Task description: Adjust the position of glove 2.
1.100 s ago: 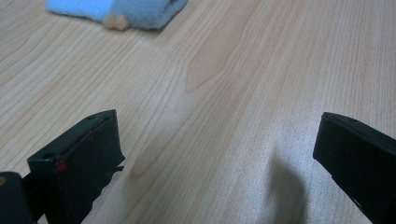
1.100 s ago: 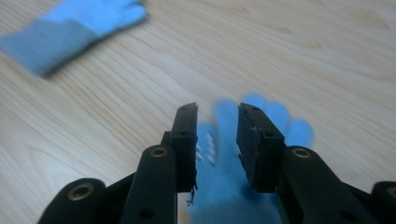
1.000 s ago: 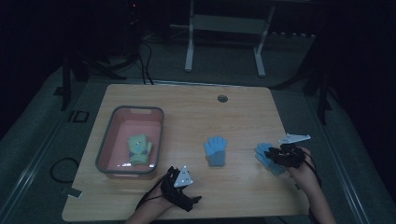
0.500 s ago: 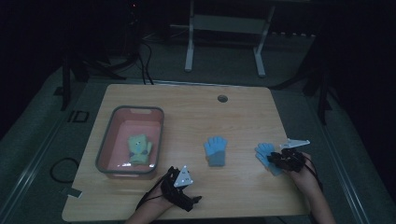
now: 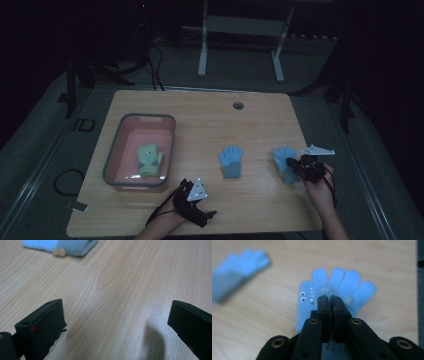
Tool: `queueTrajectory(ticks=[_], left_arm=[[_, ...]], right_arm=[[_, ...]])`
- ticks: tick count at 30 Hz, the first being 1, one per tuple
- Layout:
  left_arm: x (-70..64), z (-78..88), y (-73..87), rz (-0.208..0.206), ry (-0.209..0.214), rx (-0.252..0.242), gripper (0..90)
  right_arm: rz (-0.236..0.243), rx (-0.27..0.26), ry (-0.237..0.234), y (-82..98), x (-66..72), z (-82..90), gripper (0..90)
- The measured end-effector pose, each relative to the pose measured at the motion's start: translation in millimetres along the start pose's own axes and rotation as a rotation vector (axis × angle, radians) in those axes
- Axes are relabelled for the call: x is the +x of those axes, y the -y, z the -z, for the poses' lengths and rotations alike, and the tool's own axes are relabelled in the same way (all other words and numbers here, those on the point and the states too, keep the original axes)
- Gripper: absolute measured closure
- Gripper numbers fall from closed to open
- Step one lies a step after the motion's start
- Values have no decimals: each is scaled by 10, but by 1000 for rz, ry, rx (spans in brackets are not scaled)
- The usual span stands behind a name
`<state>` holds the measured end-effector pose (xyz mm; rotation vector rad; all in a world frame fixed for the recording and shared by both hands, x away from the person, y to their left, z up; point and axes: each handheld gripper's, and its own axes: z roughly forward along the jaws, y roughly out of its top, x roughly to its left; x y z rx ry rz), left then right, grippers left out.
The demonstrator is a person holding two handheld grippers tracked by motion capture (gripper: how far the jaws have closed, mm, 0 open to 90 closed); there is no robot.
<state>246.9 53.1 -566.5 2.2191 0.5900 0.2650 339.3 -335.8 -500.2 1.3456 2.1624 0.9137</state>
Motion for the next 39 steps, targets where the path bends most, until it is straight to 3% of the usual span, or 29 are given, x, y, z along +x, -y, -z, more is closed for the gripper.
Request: queueTrajectory(ticks=[4,5,8,12,16,24,32,39], left_arm=[[1,2,0,-3,-3,0,13],[-3,2,1,-3,-2,0,13],[-8,3,0,-4,-3,0,13],[-4,12,3,-2,-3,-5,13],[1,8,2,-6,-5,-5,13],[-5,12,1,-14,-7,-6,13],[-14,16,3,-15,-4,-6,13],[-9,18,4,-15,-1,-7,13]], right_arm=[[-33,-37,42,-167,127,95,868],[-51,-57,90,-263,215,125,868],[-99,-71,88,-356,311,101,868],[-117,-64,117,-430,436,11,868],[-168,-50,100,-430,521,-126,868],[-225,-2,111,-292,649,-419,867],[-205,67,130,-154,721,-701,837],[-195,91,112,-149,690,-733,750]])
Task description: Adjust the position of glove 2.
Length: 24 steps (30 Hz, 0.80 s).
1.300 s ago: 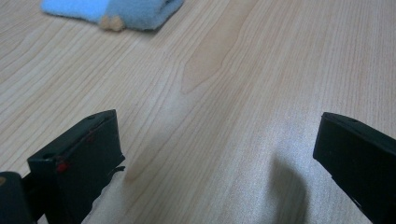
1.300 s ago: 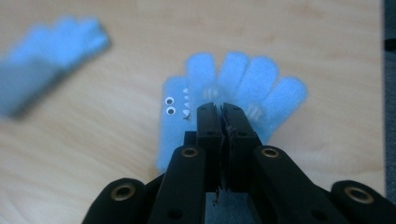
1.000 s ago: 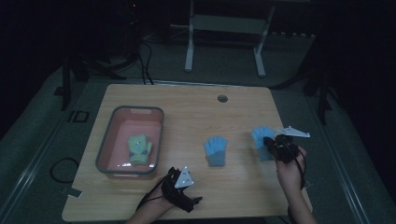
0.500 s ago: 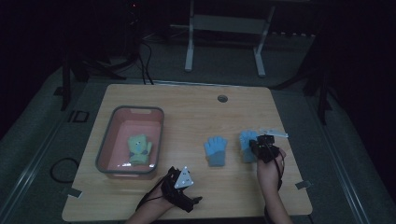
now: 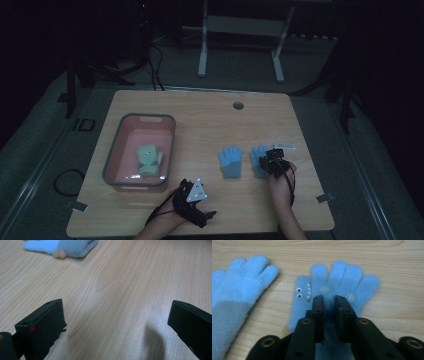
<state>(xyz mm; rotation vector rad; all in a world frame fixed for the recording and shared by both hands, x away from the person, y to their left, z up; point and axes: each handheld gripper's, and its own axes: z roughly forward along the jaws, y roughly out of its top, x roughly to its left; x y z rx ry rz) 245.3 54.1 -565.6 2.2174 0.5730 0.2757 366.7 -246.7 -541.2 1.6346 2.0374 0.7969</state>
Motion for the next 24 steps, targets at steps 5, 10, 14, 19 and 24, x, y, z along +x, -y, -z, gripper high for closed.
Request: queueTrajectory(ticks=[5,10,14,19,24], left_arm=[[3,-1,1,1,0,-1,13],[-3,-7,2,-6,0,6,13],[-5,-13,1,-10,-2,4,13],[-4,-12,1,-9,-1,5,13],[-4,-10,2,-10,0,5,13]], right_arm=[[41,-9,-34,-49,-57,81,669],[148,-19,-166,-102,-197,162,640],[252,-43,-259,-157,-343,245,646],[381,-45,-297,-196,-446,323,638],[462,17,-313,-189,-482,241,640]])
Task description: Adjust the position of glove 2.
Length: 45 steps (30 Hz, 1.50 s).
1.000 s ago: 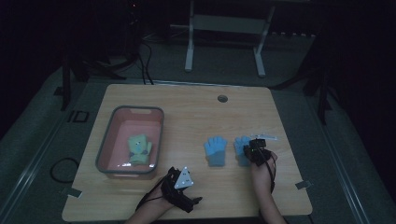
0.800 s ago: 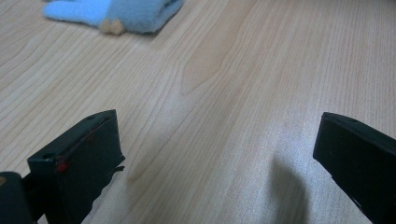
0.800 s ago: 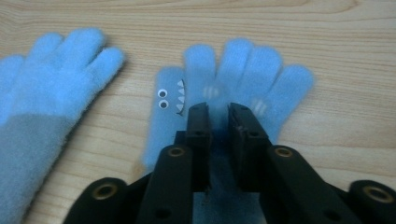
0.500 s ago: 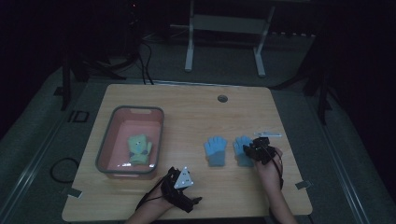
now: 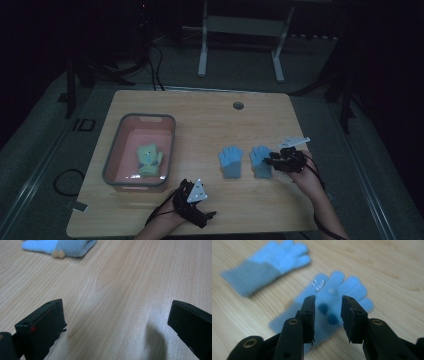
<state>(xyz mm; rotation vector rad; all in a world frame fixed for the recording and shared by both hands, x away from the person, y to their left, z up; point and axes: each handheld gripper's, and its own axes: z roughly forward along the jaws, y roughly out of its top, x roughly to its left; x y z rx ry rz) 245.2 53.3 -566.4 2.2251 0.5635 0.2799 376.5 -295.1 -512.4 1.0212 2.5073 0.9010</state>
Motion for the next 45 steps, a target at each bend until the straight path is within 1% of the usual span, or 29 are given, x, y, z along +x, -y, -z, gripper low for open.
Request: queueTrajectory(ticks=[1,3,5,7,8,11,12,15,19,21,24,27,29,31,35,36,38,40,41,42,43,44,45], left_arm=[[0,1,0,-1,0,0,13],[1,1,1,1,1,-1,13],[2,-1,2,1,1,-1,13],[3,-1,2,0,1,0,13],[2,1,2,0,1,1,13],[-2,3,5,-6,0,2,13],[-3,2,6,-7,-1,2,13],[-8,-1,4,-15,-4,-1,13],[-8,-4,4,-15,-5,1,13],[-8,-4,4,-14,-4,3,13],[-12,-8,5,-18,-7,6,13],[-12,-8,5,-17,-7,6,13],[-9,-7,5,-15,-7,6,13],[-11,-7,5,-15,-7,5,13],[-14,-7,3,-17,-7,7,13],[-13,-8,3,-16,-7,6,13],[-10,-9,4,-15,-7,5,13],[-10,-8,4,-15,-6,6,13],[-10,-8,3,-16,-5,6,13],[-10,-7,3,-16,-5,5,13],[-10,-7,3,-16,-5,5,13],[-12,-6,3,-17,-5,5,13],[-12,-5,3,-17,-5,4,13]], right_arm=[[2,10,-2,10,-13,-26,640],[2,5,-15,28,-20,-71,639],[-9,3,-15,34,-17,-116,627],[-16,6,-29,39,-7,-167,617],[-8,8,-25,42,1,-199,615],[5,35,-9,54,26,-274,615],[9,43,-2,62,33,-294,632],[2,30,7,83,39,-307,690],[-13,20,9,101,45,-305,787],[-24,24,20,101,67,-301,824],[-29,28,36,92,98,-301,842],[-48,16,45,106,109,-296,848],[-62,15,56,106,117,-279,855],[-61,17,72,90,132,-254,857],[-82,-7,104,2,146,-140,859],[-85,-16,105,-31,152,-104,859],[-83,-36,123,-111,178,-21,859],[-87,-57,119,-205,208,60,859],[-85,-68,125,-256,227,98,859],[-81,-73,123,-309,248,132,859],[-81,-73,123,-309,248,132,859],[-80,-85,118,-359,271,164,860],[-67,-100,111,-460,322,210,859]])
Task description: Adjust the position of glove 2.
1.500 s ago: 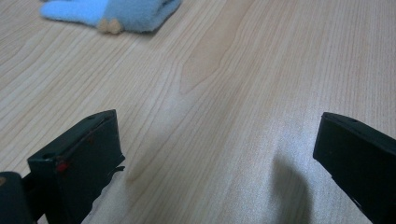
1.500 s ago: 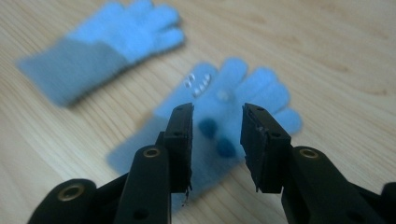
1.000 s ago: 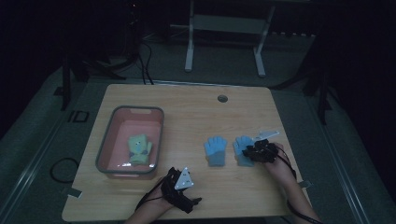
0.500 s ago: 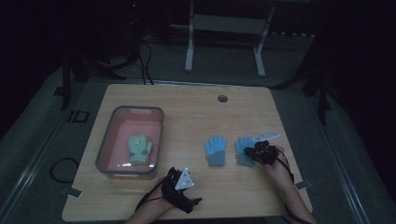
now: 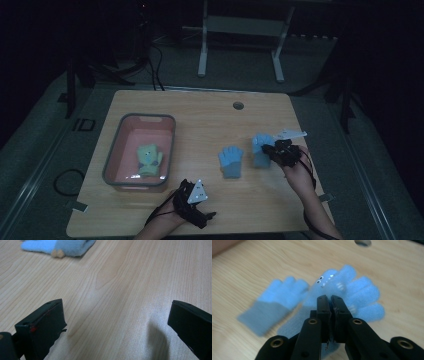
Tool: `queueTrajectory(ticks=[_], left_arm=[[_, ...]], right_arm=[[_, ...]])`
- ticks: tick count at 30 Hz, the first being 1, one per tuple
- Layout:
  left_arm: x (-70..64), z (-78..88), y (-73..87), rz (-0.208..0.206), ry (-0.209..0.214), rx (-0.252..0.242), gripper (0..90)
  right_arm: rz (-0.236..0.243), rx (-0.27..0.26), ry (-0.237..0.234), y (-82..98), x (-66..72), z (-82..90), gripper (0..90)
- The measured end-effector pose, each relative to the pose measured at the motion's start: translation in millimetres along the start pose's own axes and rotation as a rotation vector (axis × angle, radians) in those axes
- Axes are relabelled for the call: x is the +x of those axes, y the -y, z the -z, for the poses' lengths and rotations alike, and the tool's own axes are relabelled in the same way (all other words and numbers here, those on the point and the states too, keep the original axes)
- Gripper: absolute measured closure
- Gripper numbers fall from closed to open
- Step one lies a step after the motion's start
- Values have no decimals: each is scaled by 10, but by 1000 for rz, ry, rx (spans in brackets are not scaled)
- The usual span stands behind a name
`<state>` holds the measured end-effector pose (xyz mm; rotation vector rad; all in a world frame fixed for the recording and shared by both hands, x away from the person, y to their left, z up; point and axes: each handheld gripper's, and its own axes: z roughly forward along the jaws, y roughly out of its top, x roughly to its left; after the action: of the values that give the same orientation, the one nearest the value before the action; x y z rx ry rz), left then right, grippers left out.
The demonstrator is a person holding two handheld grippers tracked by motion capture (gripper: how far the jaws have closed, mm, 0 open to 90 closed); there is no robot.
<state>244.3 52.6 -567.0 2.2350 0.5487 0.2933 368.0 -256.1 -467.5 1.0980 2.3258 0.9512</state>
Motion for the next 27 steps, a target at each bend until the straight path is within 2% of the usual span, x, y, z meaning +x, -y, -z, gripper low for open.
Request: queueTrajectory(ticks=[4,9,12,14,16,22,27], left_arm=[[3,-1,-1,1,1,-1,13],[2,7,-1,1,2,-3,13],[4,7,-1,3,1,-4,13],[2,8,0,3,3,-5,13],[1,8,-1,5,3,-6,13],[1,8,-2,3,3,-8,13],[5,13,-2,7,2,-14,13]], right_arm=[[27,-23,-20,-162,141,34,860],[77,-42,-84,-313,355,0,860],[120,-30,-117,-363,495,-67,859],[127,-17,-131,-368,559,-126,859],[129,-5,-157,-355,602,-191,859],[140,38,-188,-279,672,-370,858],[115,71,-209,-217,657,-491,857]])
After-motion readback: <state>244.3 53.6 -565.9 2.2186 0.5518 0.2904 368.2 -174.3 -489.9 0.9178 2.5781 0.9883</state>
